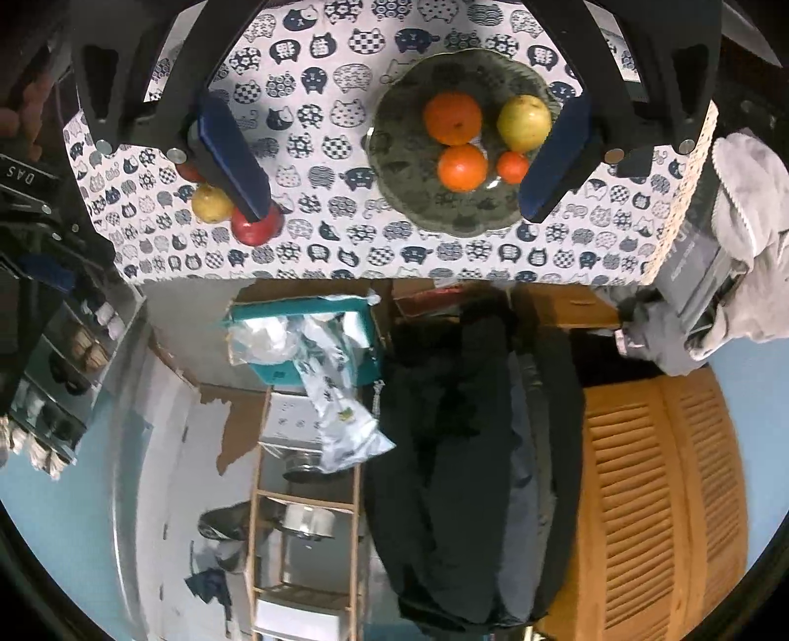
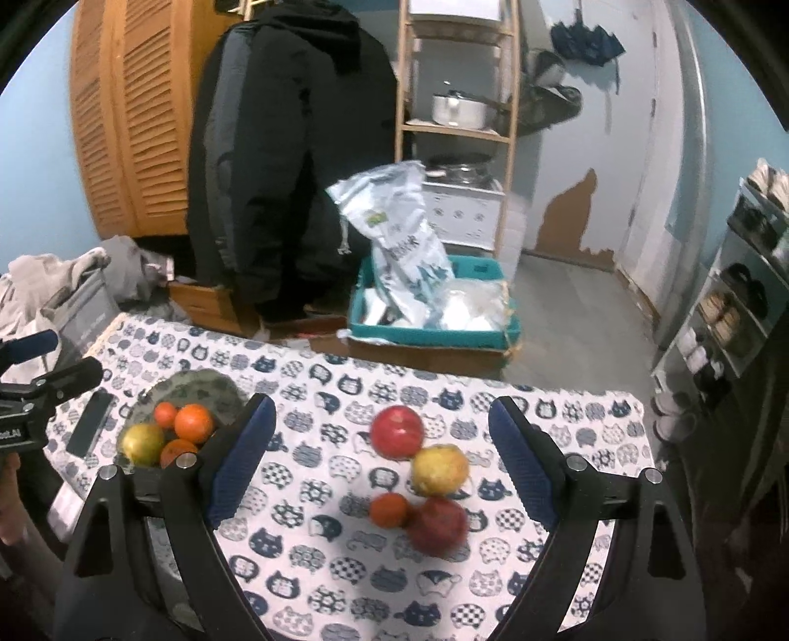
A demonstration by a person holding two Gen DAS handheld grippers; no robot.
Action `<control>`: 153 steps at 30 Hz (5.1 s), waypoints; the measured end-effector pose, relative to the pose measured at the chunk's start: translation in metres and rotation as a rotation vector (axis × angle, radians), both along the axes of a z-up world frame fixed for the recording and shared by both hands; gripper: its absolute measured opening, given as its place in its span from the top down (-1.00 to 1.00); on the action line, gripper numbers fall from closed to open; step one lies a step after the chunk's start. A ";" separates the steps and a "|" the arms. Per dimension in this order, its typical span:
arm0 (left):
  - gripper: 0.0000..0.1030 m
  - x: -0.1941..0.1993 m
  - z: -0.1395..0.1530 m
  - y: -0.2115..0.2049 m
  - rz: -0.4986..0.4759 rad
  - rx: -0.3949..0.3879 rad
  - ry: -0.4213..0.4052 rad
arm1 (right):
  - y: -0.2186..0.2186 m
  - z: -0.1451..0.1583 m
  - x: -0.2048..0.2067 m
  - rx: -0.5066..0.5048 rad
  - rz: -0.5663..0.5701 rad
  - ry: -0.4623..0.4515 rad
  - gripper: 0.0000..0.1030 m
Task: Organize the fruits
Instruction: 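Withdraw both tools from the bowl back toward the remaining fruits, then grasp the dark red pomegranate with the right tool while the left tool approaches a tangerine, then lift the pomegranate with the right tool while the left tool grasps and lifts the tangerine, then carry the pomegranate with the right tool while the left tool carries the tangerine over the bowl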
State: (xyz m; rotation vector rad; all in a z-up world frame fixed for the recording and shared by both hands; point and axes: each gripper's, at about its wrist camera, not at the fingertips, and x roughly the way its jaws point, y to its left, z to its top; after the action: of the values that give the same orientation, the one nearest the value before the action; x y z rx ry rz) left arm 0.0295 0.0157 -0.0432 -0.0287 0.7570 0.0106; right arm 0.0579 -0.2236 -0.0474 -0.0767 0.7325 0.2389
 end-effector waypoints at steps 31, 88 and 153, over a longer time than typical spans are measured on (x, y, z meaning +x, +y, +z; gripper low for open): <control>-0.97 0.056 -0.123 -0.077 -0.117 0.077 0.283 | -0.067 -0.121 0.039 -0.013 -0.126 0.305 -0.71; -0.97 0.106 -0.229 -0.190 -0.341 0.080 0.440 | -0.137 -0.224 0.053 0.041 -0.292 0.464 -0.40; 0.12 0.050 -0.067 -0.114 -0.208 -0.099 0.119 | -0.080 -0.061 0.010 0.008 -0.189 0.138 -0.40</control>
State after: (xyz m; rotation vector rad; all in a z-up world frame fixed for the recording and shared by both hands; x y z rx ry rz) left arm 0.0800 -0.0987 -0.1098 -0.0435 0.8757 -0.2244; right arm 0.0679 -0.3032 -0.1080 0.0170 0.8708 0.0669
